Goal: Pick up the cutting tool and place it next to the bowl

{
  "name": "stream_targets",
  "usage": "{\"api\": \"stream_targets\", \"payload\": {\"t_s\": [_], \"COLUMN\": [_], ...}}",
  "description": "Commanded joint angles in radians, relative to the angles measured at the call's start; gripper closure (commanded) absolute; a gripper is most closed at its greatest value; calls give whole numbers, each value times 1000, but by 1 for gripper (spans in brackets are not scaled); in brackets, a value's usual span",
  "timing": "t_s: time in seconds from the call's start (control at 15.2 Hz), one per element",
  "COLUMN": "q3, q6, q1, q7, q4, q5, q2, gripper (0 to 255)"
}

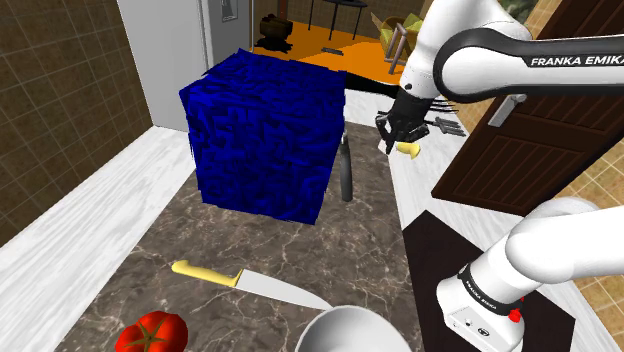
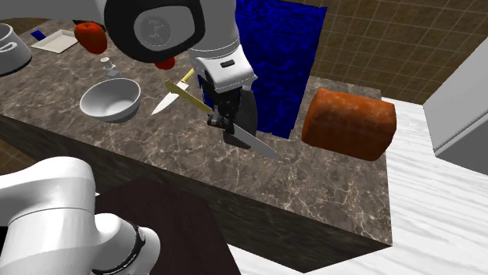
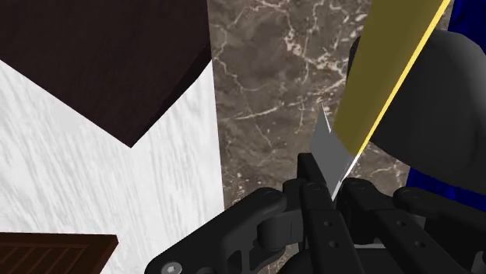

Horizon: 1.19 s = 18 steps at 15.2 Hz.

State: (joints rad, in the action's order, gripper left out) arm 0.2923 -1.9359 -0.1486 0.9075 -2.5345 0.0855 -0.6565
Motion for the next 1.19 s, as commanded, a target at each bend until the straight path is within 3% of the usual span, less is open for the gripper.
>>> {"api": "stream_targets", "payload": {"t_s": [0.0,0.66,1.12], "q3": [34,227,380], "q6": [20,98,128], "q1": [28,160,215], "q7": [43,277,452], "q4": [-12,2,81], "q5": [28,170,253], "q2": [-32,-105,-79], "gripper": [255,255,255]}}
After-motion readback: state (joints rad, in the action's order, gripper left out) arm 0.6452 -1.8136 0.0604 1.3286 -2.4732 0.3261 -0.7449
